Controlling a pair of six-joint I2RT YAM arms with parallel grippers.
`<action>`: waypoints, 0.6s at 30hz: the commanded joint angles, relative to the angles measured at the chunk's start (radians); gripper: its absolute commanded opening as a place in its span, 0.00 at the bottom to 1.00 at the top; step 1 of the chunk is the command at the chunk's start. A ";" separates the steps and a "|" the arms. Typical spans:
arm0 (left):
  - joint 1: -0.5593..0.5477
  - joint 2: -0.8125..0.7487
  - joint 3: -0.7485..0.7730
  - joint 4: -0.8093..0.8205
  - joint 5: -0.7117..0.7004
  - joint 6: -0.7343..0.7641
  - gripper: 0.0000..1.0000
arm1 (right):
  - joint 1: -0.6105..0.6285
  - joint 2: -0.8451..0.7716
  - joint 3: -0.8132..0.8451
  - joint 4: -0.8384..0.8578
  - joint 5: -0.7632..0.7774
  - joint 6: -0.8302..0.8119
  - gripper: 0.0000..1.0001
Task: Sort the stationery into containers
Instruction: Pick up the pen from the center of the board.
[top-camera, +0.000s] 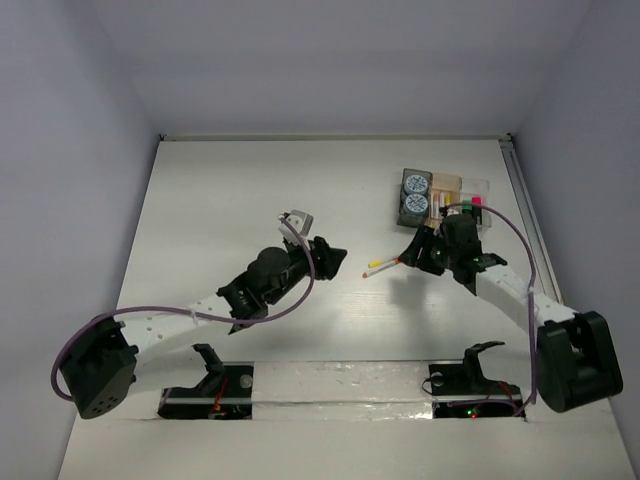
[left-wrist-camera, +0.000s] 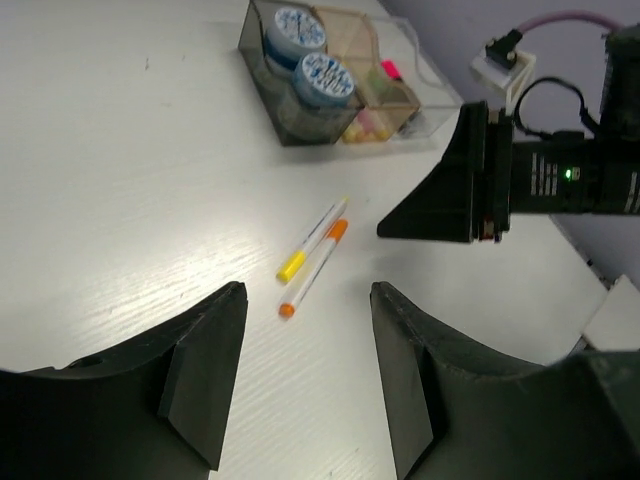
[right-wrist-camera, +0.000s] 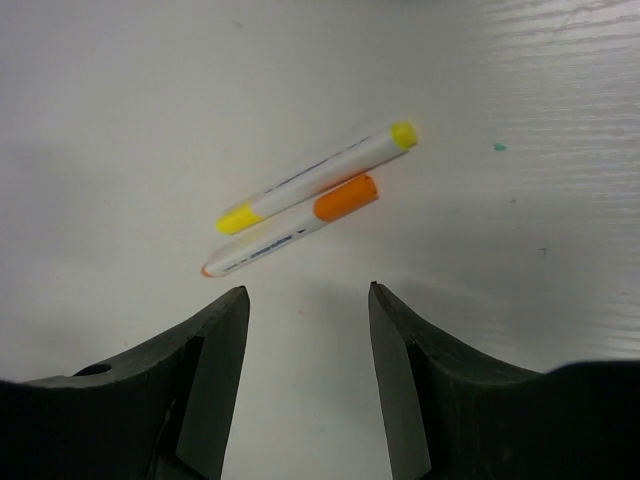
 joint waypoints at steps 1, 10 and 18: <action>-0.005 -0.034 -0.046 0.011 0.017 -0.009 0.49 | 0.006 0.081 0.073 0.069 0.082 -0.005 0.58; -0.005 -0.094 -0.097 0.035 0.049 0.021 0.50 | 0.024 0.253 0.164 0.095 0.162 0.003 0.64; -0.005 -0.084 -0.107 0.048 0.080 0.027 0.50 | 0.072 0.394 0.245 0.096 0.208 0.024 0.64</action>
